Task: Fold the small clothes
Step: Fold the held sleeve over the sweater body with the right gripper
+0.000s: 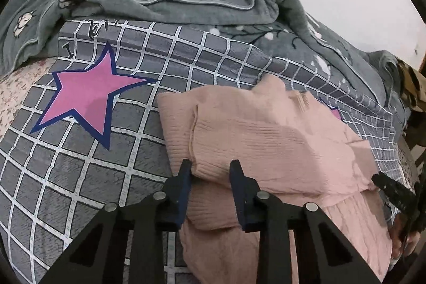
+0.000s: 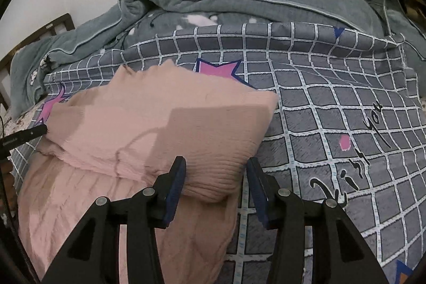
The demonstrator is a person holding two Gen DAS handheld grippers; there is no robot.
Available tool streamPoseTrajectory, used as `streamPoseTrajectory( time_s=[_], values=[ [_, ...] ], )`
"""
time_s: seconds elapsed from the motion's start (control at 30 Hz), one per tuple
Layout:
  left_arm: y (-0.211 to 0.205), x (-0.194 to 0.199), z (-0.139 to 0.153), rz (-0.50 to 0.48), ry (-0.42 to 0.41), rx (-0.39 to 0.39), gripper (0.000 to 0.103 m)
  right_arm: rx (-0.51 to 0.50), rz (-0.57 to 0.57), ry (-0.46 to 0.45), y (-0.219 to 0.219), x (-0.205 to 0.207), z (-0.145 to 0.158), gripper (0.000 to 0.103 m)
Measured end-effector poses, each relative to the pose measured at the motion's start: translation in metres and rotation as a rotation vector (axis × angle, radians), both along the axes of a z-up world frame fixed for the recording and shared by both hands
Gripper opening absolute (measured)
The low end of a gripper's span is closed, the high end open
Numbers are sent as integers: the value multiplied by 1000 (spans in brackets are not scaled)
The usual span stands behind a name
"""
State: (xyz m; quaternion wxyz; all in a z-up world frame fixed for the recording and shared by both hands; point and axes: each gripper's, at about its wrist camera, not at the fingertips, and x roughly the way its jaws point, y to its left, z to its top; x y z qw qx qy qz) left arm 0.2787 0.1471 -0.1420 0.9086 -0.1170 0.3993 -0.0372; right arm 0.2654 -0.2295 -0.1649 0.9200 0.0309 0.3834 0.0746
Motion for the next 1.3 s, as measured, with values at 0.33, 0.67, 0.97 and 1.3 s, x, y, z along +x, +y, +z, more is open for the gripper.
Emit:
streamPoseTrajectory(
  time_s=[0.33, 0.67, 0.97, 1.3],
  values=[
    [-5, -26, 28, 52, -71, -8, 7, 28, 2, -21, -3, -4, 2, 47],
    [-15, -26, 1, 58, -18, 117, 10, 20, -43, 48, -8, 4, -8, 57],
    [-45, -22, 13, -12, -158, 221, 66, -19, -63, 49, -3, 6, -13, 62],
    [-53, -9, -14, 4, -67, 270, 66, 0, -64, 54, -5, 7, -14, 63]
  ],
)
